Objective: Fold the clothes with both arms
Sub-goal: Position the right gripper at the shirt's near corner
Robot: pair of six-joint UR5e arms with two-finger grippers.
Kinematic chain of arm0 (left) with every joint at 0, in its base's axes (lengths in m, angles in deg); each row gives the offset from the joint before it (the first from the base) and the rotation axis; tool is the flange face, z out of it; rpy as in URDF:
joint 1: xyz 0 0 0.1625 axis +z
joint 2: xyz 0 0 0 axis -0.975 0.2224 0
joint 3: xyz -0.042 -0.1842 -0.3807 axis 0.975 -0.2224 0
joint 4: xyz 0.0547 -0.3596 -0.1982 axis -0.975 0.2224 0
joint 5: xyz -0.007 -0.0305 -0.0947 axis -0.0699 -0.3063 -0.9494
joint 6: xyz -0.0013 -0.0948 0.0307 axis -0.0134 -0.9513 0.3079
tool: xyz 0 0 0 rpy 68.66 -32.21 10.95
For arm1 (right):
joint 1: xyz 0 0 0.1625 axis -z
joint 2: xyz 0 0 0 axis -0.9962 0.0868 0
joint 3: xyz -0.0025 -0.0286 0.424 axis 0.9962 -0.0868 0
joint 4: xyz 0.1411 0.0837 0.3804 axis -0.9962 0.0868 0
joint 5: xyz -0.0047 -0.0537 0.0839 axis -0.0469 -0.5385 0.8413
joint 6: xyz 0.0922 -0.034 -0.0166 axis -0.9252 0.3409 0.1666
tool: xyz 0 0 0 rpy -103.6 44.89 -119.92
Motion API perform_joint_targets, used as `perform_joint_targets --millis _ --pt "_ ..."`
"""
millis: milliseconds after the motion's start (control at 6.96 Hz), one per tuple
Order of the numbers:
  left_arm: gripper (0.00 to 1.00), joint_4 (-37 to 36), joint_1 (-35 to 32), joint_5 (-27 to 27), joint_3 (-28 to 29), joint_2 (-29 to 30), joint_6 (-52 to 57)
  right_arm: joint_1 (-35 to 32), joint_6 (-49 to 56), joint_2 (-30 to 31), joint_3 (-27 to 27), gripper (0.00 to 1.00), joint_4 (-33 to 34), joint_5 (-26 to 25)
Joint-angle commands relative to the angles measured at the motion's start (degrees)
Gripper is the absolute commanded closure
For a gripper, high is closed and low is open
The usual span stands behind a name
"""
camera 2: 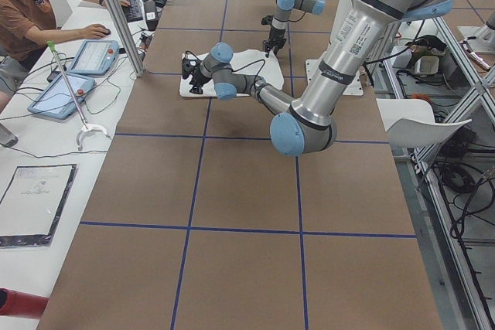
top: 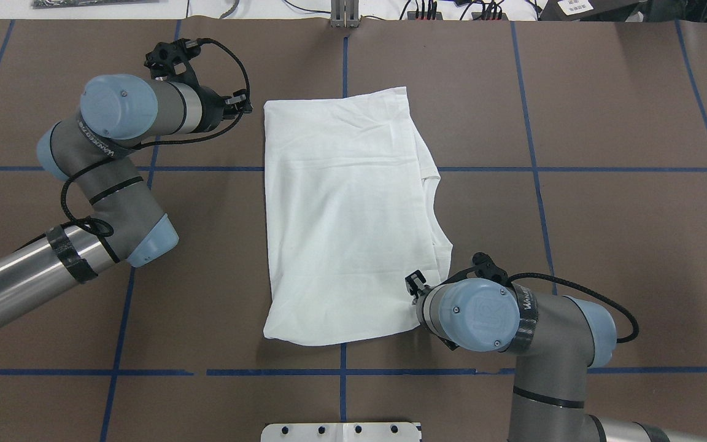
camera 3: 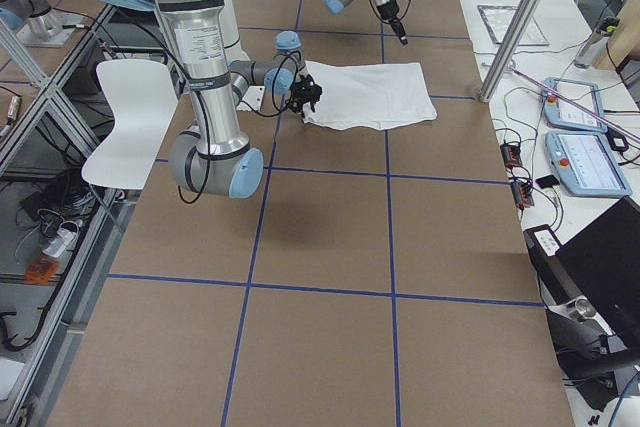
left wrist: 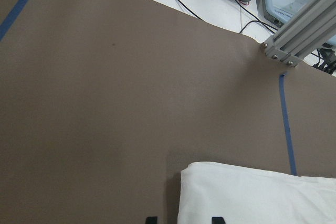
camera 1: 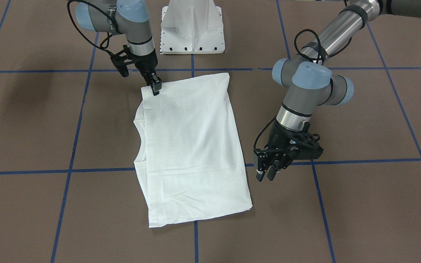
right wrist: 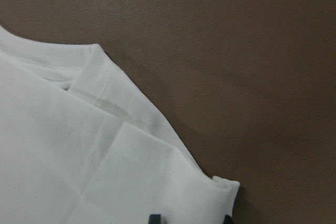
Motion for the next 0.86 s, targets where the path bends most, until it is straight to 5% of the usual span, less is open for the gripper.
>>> perform_joint_targets --millis 0,287,718 --pt "0.55 -0.2 0.0 0.0 -0.1 0.1 -0.1 0.0 -0.4 0.2 0.5 1.00 -0.1 0.1" --pt "0.55 -0.6 0.0 0.0 -3.3 -0.5 -0.4 0.0 -0.5 1.4 3.0 1.00 -0.1 0.4" --pt "0.54 -3.2 6.4 -2.8 -22.3 -14.0 -12.8 1.9 -0.6 2.9 3.8 1.00 0.0 0.2"
